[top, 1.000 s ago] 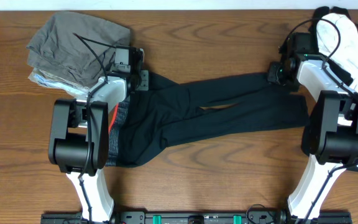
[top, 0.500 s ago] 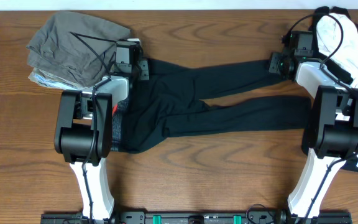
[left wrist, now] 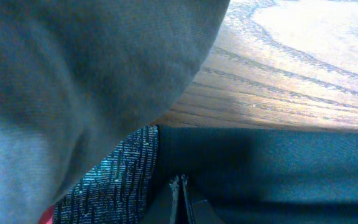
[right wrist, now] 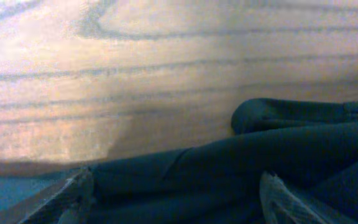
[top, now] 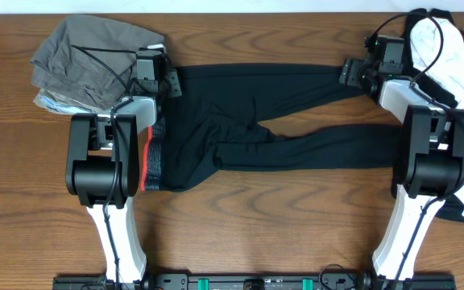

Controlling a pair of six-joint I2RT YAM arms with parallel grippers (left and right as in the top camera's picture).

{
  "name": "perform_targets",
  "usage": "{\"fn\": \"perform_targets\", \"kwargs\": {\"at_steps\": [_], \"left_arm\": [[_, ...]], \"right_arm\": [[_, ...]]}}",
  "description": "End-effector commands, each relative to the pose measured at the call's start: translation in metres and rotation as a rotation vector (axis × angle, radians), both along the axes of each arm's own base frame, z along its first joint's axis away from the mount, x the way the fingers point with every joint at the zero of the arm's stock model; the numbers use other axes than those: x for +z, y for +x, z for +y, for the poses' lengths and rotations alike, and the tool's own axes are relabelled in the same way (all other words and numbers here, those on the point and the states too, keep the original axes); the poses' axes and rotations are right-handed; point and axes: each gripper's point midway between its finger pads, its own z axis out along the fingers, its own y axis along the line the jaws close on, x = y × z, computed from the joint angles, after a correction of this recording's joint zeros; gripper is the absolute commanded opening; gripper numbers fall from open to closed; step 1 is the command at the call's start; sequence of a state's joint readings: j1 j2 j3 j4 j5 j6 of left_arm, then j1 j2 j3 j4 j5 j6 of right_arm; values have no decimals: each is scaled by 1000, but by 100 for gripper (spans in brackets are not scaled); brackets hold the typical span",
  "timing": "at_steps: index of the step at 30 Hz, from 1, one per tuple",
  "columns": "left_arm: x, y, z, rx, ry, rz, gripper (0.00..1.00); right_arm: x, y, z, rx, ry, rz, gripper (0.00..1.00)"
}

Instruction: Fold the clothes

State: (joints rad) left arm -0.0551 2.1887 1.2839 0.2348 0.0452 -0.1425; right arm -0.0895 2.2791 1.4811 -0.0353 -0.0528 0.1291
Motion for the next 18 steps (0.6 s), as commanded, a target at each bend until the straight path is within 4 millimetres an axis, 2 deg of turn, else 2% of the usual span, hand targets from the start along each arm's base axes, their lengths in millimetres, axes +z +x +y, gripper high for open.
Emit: {"fn": "perform_targets", "kwargs": {"at_steps": [1, 5, 9, 14, 18], "left_arm": [[-13, 1, 23, 72, 29, 25, 6], [-13, 1, 22, 70, 30, 26, 6], [-14, -1, 22, 70, 30, 33, 6], [-17, -4, 22, 70, 31, 51, 6], [-17, -4, 22, 70, 32, 52, 6]], "right_arm": [[-96, -50, -9, -51, 51, 224, 85], [-80, -33, -14, -57, 48, 189, 86], [-63, -25, -30, -85, 53, 211, 86], [-46, -29, -60, -140, 65, 269, 82], [-38, -39, -87, -193, 79, 316, 80]]}}
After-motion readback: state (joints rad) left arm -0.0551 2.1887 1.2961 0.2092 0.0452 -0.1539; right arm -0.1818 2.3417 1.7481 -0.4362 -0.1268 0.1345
